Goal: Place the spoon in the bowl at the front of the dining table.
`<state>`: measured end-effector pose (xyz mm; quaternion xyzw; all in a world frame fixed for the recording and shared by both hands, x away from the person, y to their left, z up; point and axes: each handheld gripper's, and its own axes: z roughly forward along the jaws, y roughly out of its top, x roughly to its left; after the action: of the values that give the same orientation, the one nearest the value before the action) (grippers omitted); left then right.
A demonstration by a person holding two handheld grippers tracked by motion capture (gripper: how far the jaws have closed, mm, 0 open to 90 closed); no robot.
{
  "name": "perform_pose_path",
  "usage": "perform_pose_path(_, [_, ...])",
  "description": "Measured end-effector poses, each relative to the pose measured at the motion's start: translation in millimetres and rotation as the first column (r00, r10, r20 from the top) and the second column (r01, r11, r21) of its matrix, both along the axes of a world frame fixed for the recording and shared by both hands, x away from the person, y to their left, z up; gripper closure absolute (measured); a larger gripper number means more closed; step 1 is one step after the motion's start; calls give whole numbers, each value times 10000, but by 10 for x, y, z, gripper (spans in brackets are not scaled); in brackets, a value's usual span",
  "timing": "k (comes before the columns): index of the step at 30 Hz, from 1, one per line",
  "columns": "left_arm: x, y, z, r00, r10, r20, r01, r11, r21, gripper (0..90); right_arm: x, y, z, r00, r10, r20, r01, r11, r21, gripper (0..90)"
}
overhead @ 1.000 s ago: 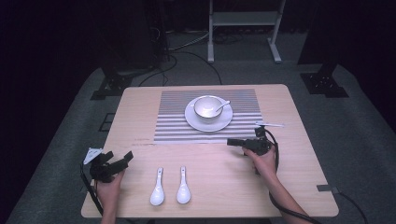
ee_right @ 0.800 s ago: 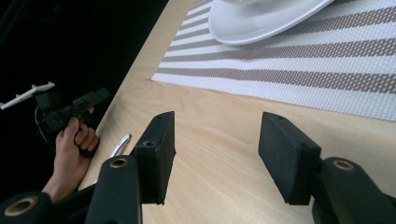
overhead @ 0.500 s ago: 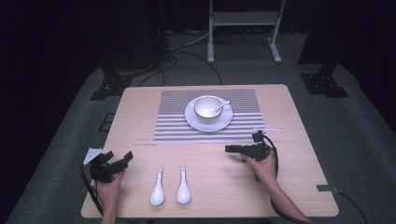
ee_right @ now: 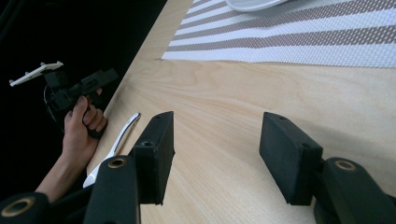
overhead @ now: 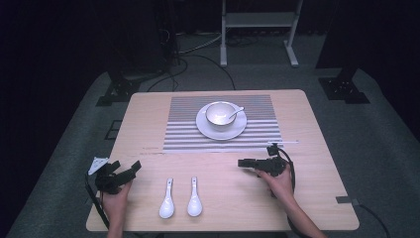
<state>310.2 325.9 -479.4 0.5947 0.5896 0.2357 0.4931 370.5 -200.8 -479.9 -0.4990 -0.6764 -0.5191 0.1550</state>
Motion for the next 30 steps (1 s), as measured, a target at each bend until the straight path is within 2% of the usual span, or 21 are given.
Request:
perform_pose_path(7, [0,-1,0,10000,-13,2,13,10000,14,26,-72,21,-47,9998,168,-105,-168,9999,-6,432])
perform_pose_path(19, [-1,-2,2,10000,-30,-3,30,10000,60,26,-183,22,-39,9994,326,110,-326,9995,14,426])
perform_pose_path(30, [-2,-4,2,10000,-35,14,35,10000,60,26,-303,23,-73,9991,403,102,-404,9992,57,420])
